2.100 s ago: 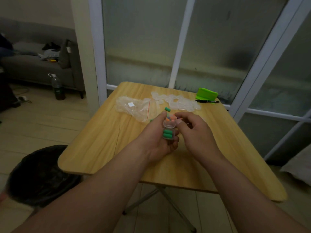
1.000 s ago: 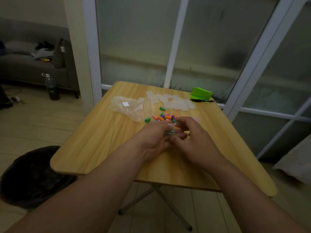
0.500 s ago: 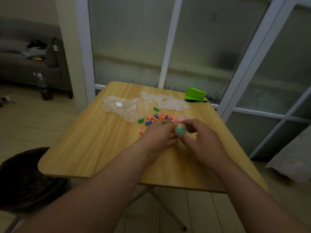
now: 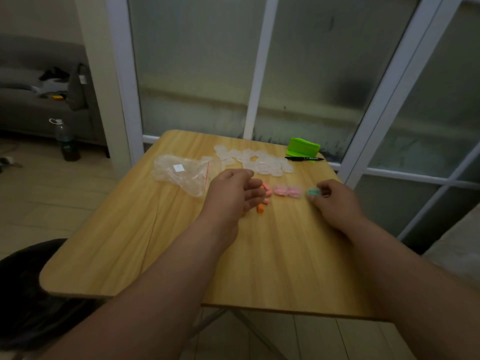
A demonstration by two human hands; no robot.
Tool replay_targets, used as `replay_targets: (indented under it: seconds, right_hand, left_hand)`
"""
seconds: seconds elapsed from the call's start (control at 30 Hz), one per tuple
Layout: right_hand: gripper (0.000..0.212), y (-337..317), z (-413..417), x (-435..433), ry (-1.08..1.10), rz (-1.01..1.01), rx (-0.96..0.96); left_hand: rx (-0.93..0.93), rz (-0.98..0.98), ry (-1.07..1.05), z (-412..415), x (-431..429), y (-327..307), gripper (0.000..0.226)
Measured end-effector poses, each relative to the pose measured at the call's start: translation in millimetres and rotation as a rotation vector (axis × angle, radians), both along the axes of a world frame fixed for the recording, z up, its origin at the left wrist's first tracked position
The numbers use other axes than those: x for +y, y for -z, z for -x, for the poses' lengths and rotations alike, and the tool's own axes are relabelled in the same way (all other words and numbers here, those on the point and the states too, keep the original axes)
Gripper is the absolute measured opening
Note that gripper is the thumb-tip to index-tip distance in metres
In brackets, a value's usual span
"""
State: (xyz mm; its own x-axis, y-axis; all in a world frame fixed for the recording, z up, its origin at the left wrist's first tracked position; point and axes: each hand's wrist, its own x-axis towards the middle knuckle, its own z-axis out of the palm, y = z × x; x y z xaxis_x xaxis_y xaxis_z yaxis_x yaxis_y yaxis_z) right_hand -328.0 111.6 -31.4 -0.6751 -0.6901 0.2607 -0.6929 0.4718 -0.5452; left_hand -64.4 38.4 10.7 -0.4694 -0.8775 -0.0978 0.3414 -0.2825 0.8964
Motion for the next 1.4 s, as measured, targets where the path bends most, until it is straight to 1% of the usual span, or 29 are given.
replay_targets:
  seconds: [0.13, 0.33, 0.47, 0.57, 0.67, 0.8, 0.93, 1.07, 1.17, 1.23, 1.33, 1.4]
  right_hand:
    - [0.046, 1, 0, -7, -0.020, -0.030, 0.011]
    - [0.046, 0, -6, -2, -0.053, -0.034, 0.011]
    - [0.056, -1, -8, 0, -0.052, -0.025, -0.037]
    - [0.061, -5, -11, -1, 0.004, 0.027, -0.067]
    - [0.052, -12, -17, -12, -0.014, 0.059, -0.004]
    - [0.045, -26, -31, -44, -0.100, 0.016, 0.096]
    - [0.043, -34, -40, -82, -0.170, -0.054, 0.178]
    - [0.047, -34, -45, -112, -0.190, -0.212, 0.336]
    - [0.053, -33, -49, -125, -0.211, -0.382, 0.456]
    - [0.051, -32, -49, -130, -0.208, -0.443, 0.504]
    - [0.037, -33, -47, -133, -0.194, -0.404, 0.538]
    - [0.035, -36, -47, -134, -0.201, -0.408, 0.539]
  left_hand:
    - [0.008, -0.021, -0.028, -1, -7, -1, 0.026]
    - [0.008, -0.035, -0.031, -4, -9, -3, 0.026]
    - [0.007, -0.052, -0.032, -7, -8, -4, 0.026]
    - [0.004, -0.050, -0.046, -10, -12, -4, 0.022]
    - [0.006, -0.032, -0.061, -15, -19, -4, 0.021]
    - [0.012, 0.014, -0.036, -21, -29, -9, 0.022]
    - [0.102, -0.025, -0.085, -28, -44, -12, 0.026]
    - [0.164, -0.092, -0.127, -29, -54, -13, 0.028]
    - [0.174, -0.109, -0.136, -30, -58, -13, 0.027]
    - [0.175, -0.111, -0.133, -30, -59, -13, 0.026]
    - [0.178, -0.102, -0.122, -32, -60, -13, 0.026]
    - [0.168, -0.089, -0.113, -34, -59, -13, 0.026]
